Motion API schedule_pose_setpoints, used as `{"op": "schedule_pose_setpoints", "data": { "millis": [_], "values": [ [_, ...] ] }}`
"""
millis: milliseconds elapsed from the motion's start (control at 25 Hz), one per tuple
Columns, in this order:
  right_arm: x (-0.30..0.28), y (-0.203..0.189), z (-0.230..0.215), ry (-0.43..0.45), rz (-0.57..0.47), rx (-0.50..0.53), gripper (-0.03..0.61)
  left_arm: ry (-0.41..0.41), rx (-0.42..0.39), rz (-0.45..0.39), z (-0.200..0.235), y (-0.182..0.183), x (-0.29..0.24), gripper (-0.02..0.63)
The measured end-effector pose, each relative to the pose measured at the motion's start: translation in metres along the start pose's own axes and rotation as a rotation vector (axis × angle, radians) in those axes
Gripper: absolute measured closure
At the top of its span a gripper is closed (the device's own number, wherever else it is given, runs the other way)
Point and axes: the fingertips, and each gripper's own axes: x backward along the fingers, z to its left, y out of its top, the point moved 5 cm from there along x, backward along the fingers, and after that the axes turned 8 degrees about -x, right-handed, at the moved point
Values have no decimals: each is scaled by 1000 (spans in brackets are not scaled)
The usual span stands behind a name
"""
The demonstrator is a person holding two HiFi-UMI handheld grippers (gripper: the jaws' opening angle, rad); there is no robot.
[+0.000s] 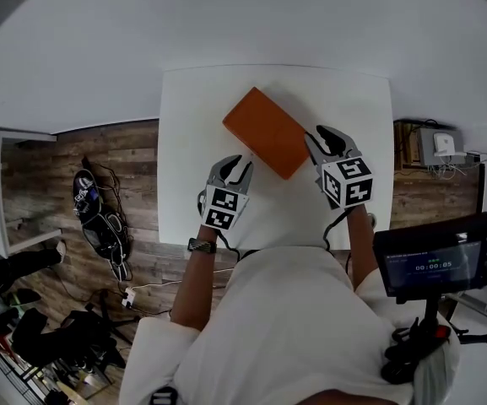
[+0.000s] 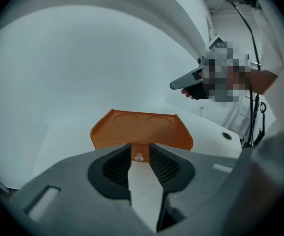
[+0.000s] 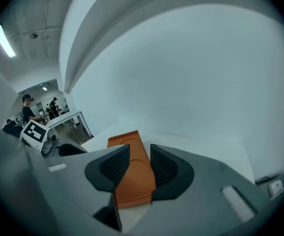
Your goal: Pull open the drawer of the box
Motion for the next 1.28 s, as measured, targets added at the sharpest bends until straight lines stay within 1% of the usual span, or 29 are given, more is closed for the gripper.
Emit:
{"op": "schedule_pose_setpoints", "data": {
  "millis": [120, 360, 600, 720, 920, 1160, 1280],
  "values": [
    [-4, -8, 0, 12, 43, 13, 436, -15, -15, 24, -4, -4, -3, 506],
    [-14, -27, -1, 26, 117, 9, 425, -49, -17, 68, -8, -23, -13, 505],
    [-21, -41, -3, 41, 165, 11, 416, -64, -9, 56, -14, -34, -21, 505],
    [-23, -45, -5, 47, 183, 15, 408, -82, -14, 50, -18, -33, -21, 505],
    [-23, -54, -11, 53, 208, -3, 405, -118, -52, 28, -26, -29, -28, 505],
    [-23, -58, -13, 54, 224, -15, 405, -131, -45, 16, -29, -25, -30, 505],
    [-25, -61, -12, 33, 245, 23, 405, -135, -39, 10, -28, -27, -30, 506]
  ]
}}
